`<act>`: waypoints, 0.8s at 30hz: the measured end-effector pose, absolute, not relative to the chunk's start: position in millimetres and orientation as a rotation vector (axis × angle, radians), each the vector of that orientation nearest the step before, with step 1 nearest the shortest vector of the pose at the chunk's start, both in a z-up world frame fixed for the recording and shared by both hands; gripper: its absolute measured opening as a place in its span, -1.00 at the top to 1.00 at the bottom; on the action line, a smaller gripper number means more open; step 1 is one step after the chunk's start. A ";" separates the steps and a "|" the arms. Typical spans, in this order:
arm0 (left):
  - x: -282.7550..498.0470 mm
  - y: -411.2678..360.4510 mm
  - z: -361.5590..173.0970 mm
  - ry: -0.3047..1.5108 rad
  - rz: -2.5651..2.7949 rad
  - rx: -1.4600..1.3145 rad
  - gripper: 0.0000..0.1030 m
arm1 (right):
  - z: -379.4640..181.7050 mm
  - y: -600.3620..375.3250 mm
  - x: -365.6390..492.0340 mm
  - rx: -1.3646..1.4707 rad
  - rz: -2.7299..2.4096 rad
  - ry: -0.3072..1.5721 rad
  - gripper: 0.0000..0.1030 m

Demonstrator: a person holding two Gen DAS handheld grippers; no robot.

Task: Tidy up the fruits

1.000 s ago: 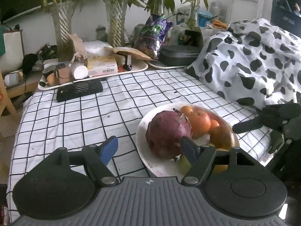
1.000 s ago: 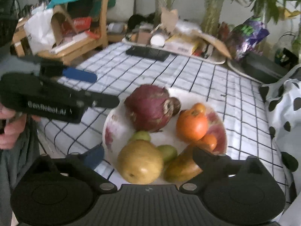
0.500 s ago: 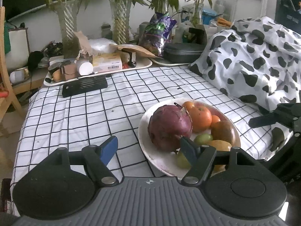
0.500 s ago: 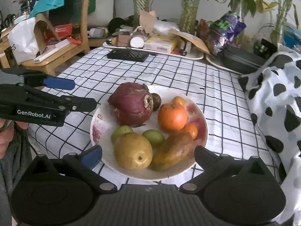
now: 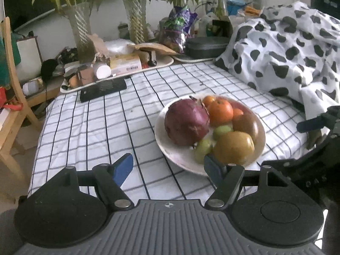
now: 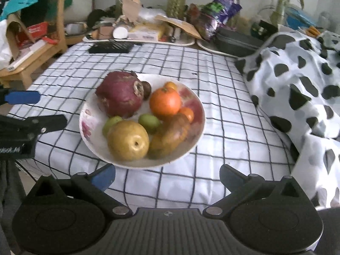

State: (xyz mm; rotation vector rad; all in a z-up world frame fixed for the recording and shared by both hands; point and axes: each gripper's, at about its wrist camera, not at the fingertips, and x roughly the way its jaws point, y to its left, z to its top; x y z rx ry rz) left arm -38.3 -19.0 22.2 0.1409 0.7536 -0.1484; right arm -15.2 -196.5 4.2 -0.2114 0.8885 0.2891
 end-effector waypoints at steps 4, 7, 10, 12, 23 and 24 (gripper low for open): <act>-41.5 -18.0 18.5 0.788 -0.154 0.117 -1.00 | 2.2 -197.6 -17.7 -0.215 0.243 0.906 -1.00; -39.9 -17.8 15.5 0.802 -0.143 0.120 -1.00 | 1.2 -199.9 -17.5 -0.210 0.220 0.916 -1.00; -39.2 -18.3 14.0 0.812 -0.140 0.119 -1.00 | 0.8 -202.7 -16.4 -0.201 0.206 0.919 -1.00; -38.7 -18.5 13.5 0.818 -0.134 0.121 -1.00 | 0.3 -203.2 -16.3 -0.199 0.203 0.922 -1.00; -37.1 -18.9 11.9 0.825 -0.120 0.127 -1.00 | -2.5 -203.5 -13.1 -0.203 0.193 0.933 -1.00; -37.0 -18.9 11.9 0.825 -0.121 0.127 -1.00 | -2.7 -203.2 -13.3 -0.204 0.193 0.933 -1.00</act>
